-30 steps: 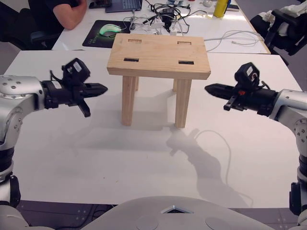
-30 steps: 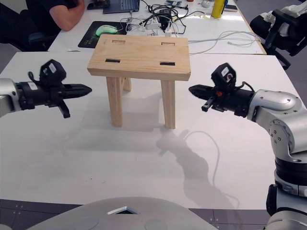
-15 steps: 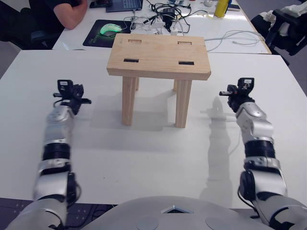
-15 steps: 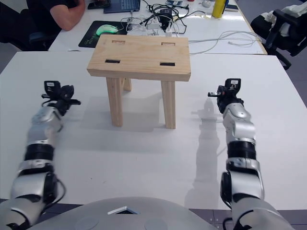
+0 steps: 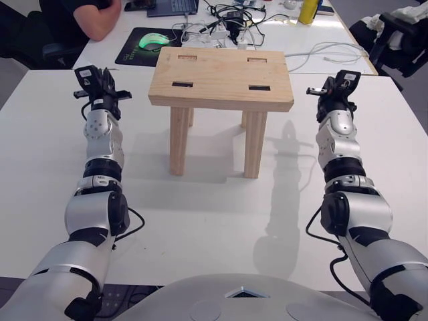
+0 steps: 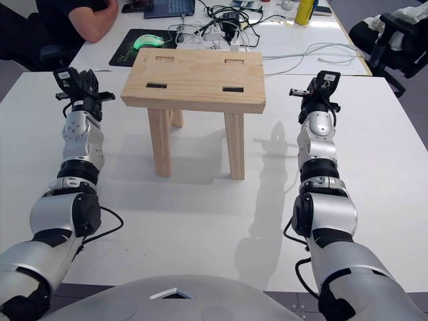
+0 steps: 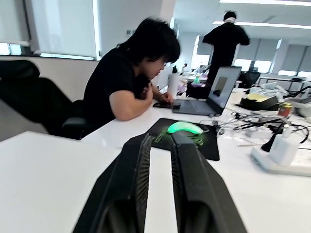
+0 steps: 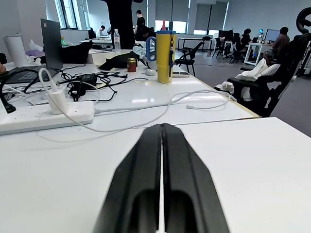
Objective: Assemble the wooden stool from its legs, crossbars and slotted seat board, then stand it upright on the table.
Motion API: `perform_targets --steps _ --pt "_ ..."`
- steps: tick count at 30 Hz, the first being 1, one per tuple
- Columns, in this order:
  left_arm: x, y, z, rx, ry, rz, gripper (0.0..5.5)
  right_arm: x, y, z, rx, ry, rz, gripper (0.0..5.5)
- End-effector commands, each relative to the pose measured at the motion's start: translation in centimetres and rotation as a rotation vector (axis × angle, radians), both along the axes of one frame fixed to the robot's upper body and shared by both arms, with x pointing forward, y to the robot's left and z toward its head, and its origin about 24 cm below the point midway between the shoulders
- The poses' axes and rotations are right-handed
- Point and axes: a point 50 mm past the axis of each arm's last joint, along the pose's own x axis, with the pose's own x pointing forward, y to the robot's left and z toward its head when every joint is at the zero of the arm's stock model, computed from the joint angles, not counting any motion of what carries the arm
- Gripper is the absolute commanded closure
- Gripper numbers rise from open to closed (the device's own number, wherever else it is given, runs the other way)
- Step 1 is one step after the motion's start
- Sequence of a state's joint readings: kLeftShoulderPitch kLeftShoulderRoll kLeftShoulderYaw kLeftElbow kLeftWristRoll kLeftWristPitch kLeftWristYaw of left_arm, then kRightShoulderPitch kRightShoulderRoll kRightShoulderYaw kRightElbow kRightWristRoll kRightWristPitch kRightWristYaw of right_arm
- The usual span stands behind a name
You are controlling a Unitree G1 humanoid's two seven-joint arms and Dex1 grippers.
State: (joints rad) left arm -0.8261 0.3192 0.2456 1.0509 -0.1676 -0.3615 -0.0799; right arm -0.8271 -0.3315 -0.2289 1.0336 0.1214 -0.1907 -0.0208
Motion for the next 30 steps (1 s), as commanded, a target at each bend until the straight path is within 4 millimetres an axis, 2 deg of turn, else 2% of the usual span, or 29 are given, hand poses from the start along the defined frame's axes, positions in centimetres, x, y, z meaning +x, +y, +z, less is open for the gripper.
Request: perform_targets --steps 1,9,13,23,30 --pt "0.5 -1.7 0.8 0.056 -0.040 -0.060 4.77 0.2 0.2 0.3 0.002 -0.019 0.002 5.50" --pt "1.4 -3.1 2.1 0.049 -0.069 -0.089 4.77 -0.6 0.2 -1.4 0.009 0.006 0.002 5.50" --pt "1.8 -3.4 2.4 0.028 -0.048 -0.110 4.77 -0.5 0.3 -1.2 -0.014 -0.002 -0.009 5.50" --pt "1.7 -1.3 3.3 0.017 -0.061 -0.045 4.77 -0.4 0.3 -1.0 0.020 -0.016 -0.004 5.50" --pt "1.3 0.2 3.5 0.086 -0.054 -0.036 4.77 -0.9 0.9 -1.6 0.007 -0.034 -0.001 5.50"
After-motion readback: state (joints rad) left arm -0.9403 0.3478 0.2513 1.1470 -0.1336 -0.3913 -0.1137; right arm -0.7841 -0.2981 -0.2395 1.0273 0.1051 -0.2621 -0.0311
